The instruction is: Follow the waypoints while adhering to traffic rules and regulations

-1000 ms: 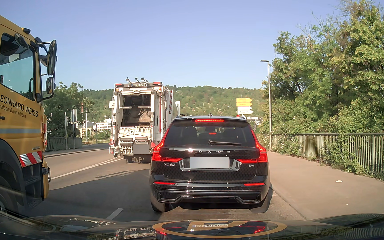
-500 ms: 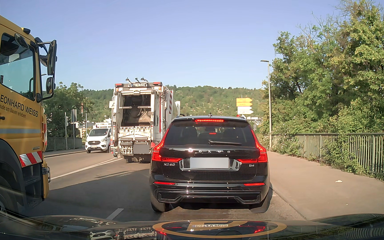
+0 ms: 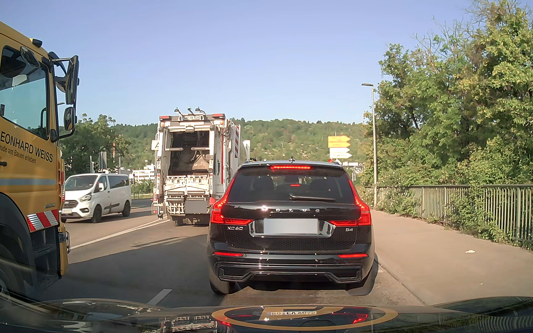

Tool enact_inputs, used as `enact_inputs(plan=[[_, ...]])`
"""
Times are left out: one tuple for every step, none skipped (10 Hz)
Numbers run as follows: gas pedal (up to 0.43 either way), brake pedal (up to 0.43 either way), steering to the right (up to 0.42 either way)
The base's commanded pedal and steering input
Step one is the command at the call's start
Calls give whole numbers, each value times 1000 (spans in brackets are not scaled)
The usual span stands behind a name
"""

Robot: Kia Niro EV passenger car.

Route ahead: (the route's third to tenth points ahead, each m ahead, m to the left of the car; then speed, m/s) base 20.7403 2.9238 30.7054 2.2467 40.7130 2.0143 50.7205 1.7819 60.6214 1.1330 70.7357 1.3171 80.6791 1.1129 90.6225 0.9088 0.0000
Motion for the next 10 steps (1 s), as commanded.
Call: enact_inputs(plan=[[0, 256, 1], [0, 256, 1], [0, 256, 1], [0, 256, 1], [0, 256, 1], [0, 250, 1], [0, 256, 1], [0, 250, 1], [0, 256, 1], [0, 256, 1]])
